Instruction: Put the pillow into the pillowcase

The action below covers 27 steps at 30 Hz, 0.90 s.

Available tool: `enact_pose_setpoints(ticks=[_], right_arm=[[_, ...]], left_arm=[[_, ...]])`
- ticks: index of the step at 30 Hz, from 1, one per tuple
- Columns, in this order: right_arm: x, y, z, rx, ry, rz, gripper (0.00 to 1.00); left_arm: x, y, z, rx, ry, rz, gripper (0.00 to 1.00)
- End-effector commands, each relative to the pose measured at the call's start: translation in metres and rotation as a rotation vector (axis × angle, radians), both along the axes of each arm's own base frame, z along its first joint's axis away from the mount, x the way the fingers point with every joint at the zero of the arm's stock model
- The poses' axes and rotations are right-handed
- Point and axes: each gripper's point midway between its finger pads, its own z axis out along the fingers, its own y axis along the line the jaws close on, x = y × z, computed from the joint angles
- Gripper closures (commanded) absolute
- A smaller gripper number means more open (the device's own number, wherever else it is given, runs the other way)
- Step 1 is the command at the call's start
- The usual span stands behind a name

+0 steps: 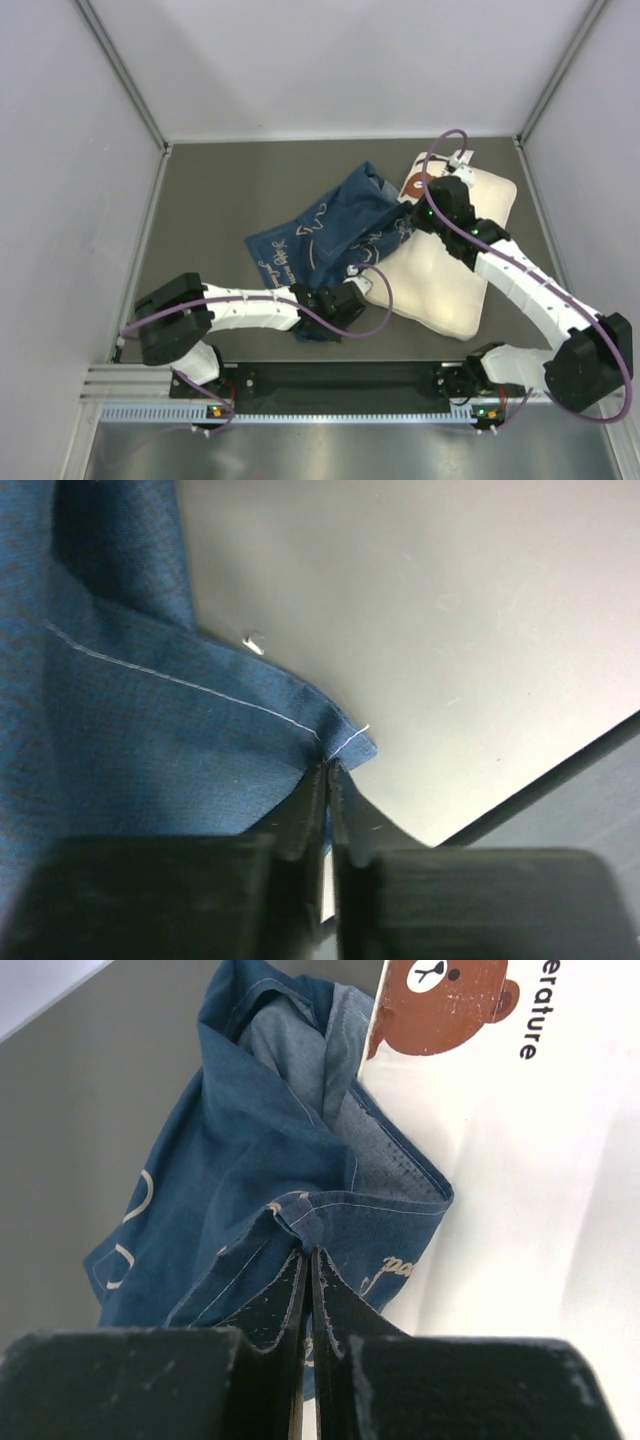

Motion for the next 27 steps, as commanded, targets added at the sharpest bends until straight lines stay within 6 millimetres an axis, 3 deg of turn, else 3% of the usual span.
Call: enact_pose_setpoints(ticks=[1, 5, 6, 8, 11, 13, 15, 16, 20, 23, 25, 26, 27], right_arm=[[0.005, -0.004, 0.027, 0.038, -0.079, -0.012, 1.00], [0.009, -0.007, 0.045, 0.044, -0.099, -0.022, 1.00], [0.010, -0.011, 0.046, 0.043, -0.094, -0.030, 1.00], [0.011, -0.016, 0.058, 0.068, -0.108, -0.059, 1.00], [0.008, -0.028, 0.080, 0.139, -0.136, -0.109, 1.00], [0.003, -0.032, 0.101, 0.182, -0.187, -0.121, 1.00], [-0.010, -0.029, 0.128, 0.234, -0.253, -0.088, 1.00], [-0.014, -0.029, 0.145, 0.259, -0.288, -0.081, 1.00], [-0.048, -0.033, 0.202, 0.354, -0.398, -0.043, 1.00], [-0.090, -0.051, 0.257, 0.428, -0.543, -0.045, 1.00], [-0.111, -0.063, 0.283, 0.459, -0.605, -0.062, 1.00], [-0.127, -0.070, 0.296, 0.480, -0.647, -0.067, 1.00], [-0.137, -0.077, 0.305, 0.493, -0.677, -0.081, 1.00]], left_arm=[[-0.010, 0.008, -0.006, 0.024, 0.041, -0.018, 1.00], [-0.003, 0.011, 0.037, -0.038, -0.003, 0.004, 1.00], [-0.002, 0.010, 0.063, -0.108, -0.022, 0.009, 1.00], [-0.001, 0.017, 0.095, -0.173, -0.031, 0.036, 1.00], [0.002, 0.030, 0.188, -0.462, -0.142, 0.083, 1.00], [-0.001, 0.039, 0.229, -0.568, -0.186, 0.090, 1.00], [-0.008, 0.054, 0.262, -0.639, -0.215, 0.086, 1.00], [-0.013, 0.056, 0.289, -0.696, -0.237, 0.055, 1.00], [-0.026, 0.070, 0.347, -0.859, -0.307, -0.004, 1.00], [-0.030, 0.084, 0.381, -0.947, -0.382, -0.024, 1.00], [-0.035, 0.098, 0.405, -1.036, -0.448, -0.037, 1.00], [-0.041, 0.112, 0.431, -1.142, -0.512, -0.043, 1.00], [-0.043, 0.118, 0.441, -1.183, -0.543, -0.046, 1.00]])
